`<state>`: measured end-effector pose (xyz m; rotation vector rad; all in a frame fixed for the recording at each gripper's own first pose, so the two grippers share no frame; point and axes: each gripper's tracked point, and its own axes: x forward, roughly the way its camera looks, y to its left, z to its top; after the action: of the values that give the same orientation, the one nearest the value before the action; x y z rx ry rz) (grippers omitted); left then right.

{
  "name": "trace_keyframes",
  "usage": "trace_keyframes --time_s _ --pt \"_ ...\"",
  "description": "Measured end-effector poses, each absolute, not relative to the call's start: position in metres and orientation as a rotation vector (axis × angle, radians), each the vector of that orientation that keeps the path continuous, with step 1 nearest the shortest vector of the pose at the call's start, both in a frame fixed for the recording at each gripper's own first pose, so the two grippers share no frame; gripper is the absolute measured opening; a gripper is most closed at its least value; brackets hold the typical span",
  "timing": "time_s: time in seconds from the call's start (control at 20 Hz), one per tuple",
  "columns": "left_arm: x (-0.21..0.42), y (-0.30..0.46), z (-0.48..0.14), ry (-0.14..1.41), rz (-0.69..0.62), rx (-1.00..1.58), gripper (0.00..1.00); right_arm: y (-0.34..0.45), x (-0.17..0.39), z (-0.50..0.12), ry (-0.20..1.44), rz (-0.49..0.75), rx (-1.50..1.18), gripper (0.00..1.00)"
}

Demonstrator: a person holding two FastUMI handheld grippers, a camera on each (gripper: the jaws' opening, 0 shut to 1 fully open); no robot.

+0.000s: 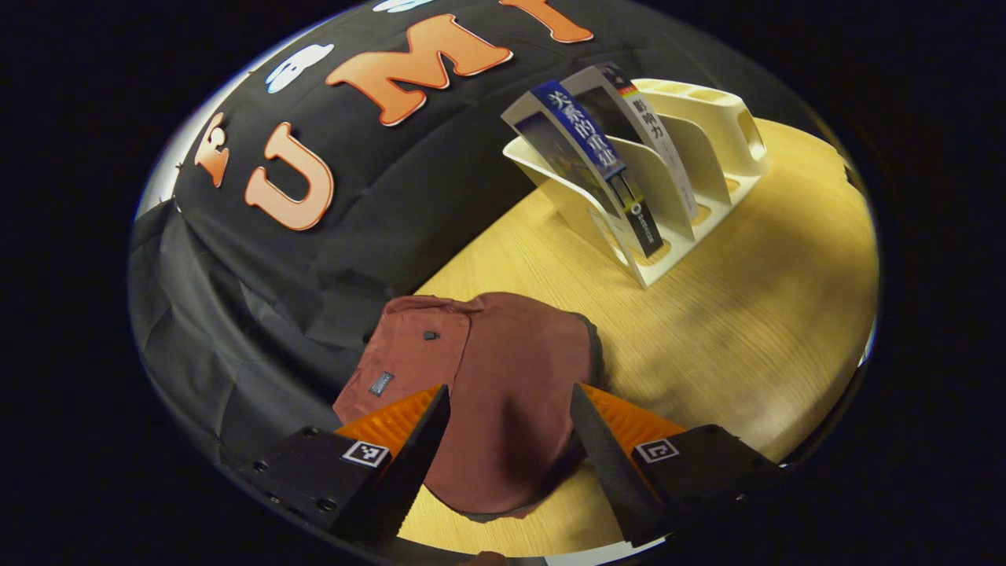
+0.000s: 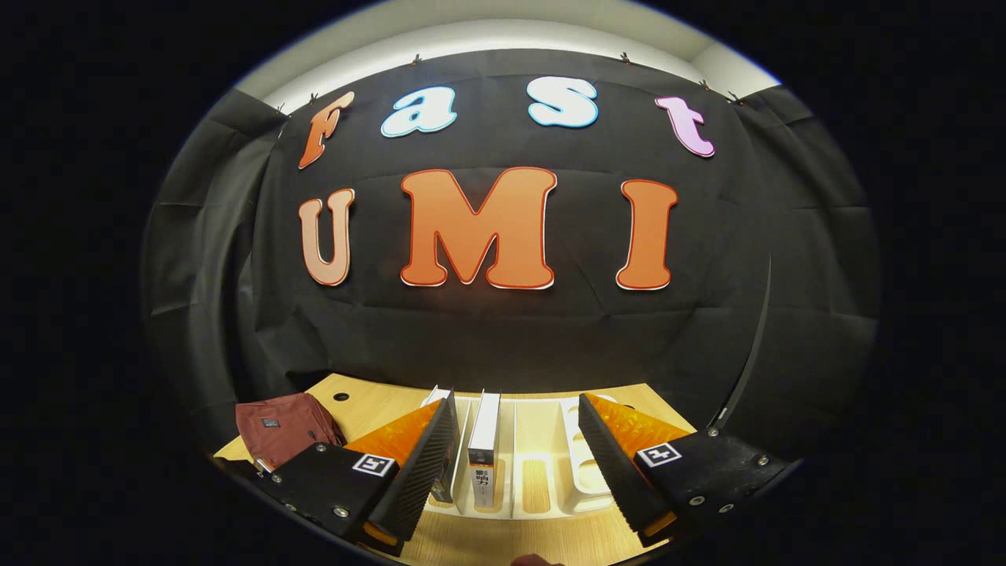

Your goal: Open the schoolbag, grab two books from the bookshelf and put them into the schoolbag.

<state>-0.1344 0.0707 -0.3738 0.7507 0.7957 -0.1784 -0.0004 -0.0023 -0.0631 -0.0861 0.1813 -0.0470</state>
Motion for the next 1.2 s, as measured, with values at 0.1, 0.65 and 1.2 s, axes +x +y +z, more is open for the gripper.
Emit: trace_keyframes --time_s 0.1,0.65,1.2 --pt "-0.146 0.074 -0.383 0.831 -0.186 0.776 0.98 0.000 -0.002 -0.066 0.190 -0.040 -0.086 0.95" --pt "-0.139 0.098 -0.392 0.878 -0.120 0.891 0.95 0.000 -0.002 -0.064 0.183 -0.038 -0.077 0.96" --pt "-0.097 0.120 -0.378 0.861 -0.049 0.964 0.63 0.002 0.001 -0.065 0.183 -0.041 -0.080 0.96"
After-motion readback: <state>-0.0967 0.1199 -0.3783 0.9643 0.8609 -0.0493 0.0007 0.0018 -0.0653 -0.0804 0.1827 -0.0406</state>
